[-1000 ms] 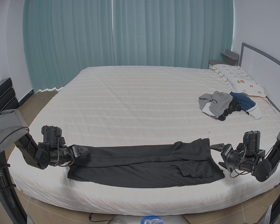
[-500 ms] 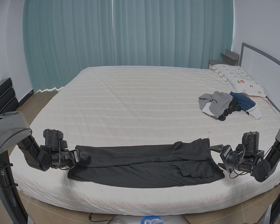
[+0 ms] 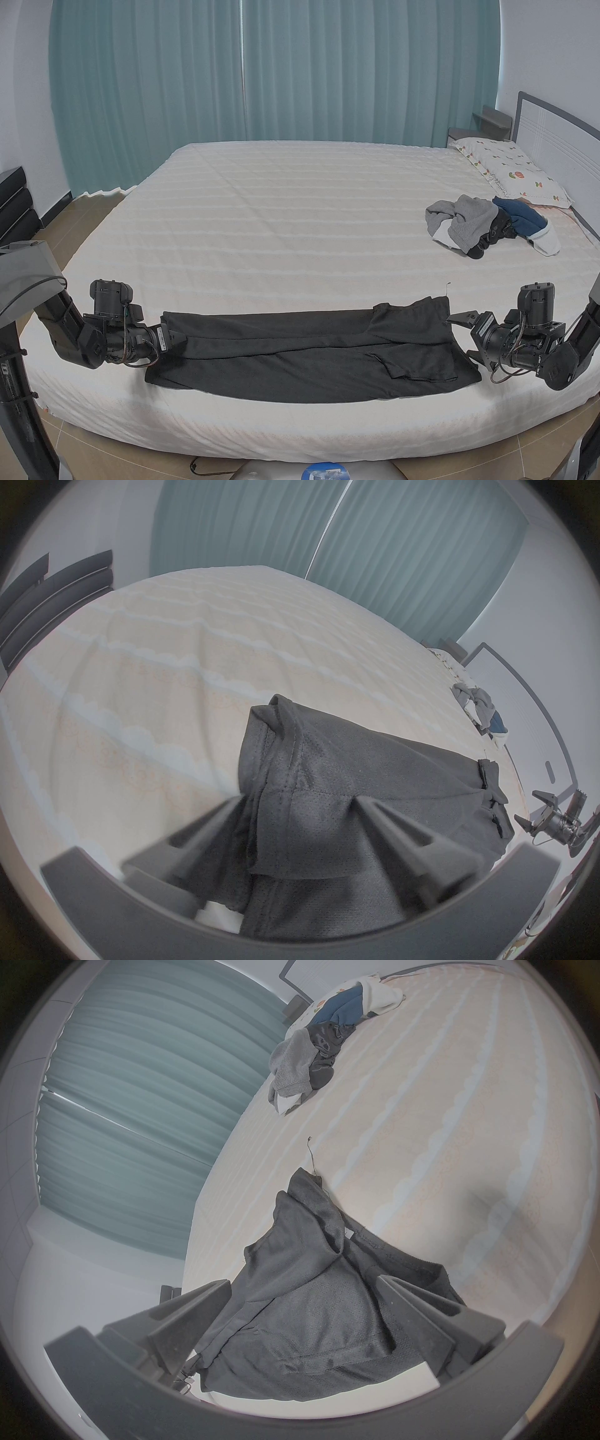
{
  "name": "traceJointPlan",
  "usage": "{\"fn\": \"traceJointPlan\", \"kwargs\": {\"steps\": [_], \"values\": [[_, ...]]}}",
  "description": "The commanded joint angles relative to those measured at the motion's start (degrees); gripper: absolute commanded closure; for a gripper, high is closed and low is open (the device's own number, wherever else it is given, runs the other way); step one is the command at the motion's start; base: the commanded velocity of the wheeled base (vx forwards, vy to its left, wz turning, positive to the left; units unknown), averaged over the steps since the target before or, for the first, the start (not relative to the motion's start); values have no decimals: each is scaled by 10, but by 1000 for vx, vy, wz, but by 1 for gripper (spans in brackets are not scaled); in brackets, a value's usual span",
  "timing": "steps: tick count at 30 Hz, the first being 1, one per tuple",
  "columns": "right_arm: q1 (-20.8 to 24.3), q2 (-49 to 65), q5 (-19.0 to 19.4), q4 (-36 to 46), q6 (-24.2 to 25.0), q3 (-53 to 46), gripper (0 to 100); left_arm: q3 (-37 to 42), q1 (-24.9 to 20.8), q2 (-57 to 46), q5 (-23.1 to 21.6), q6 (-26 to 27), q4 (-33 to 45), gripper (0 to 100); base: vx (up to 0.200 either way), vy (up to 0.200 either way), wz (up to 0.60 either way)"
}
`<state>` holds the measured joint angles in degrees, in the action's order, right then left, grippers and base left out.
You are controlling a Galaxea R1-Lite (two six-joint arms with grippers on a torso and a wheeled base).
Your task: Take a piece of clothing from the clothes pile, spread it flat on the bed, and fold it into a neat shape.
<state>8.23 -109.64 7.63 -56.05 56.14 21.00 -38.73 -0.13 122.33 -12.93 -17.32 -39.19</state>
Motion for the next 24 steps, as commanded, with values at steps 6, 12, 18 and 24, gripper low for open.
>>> {"fn": "traceJointPlan", "kwargs": {"steps": [6, 12, 18, 24], "values": [[0, 0, 0, 0, 0, 0, 0, -4, -7, -26, 28, -10, -1, 100, 0, 0, 0], [-1, 5, -1, 0, -1, 0, 0, -8, -7, -27, 31, -10, 1, 100, 0, 0, 0], [-1, 5, -1, 0, -1, -1, 0, -13, -8, -28, 32, -19, 3, 100, -67, 0, 0], [-1, 5, -1, 0, -1, 0, 0, -18, -9, -27, 39, -39, 0, 100, -133, 0, 0]]}}
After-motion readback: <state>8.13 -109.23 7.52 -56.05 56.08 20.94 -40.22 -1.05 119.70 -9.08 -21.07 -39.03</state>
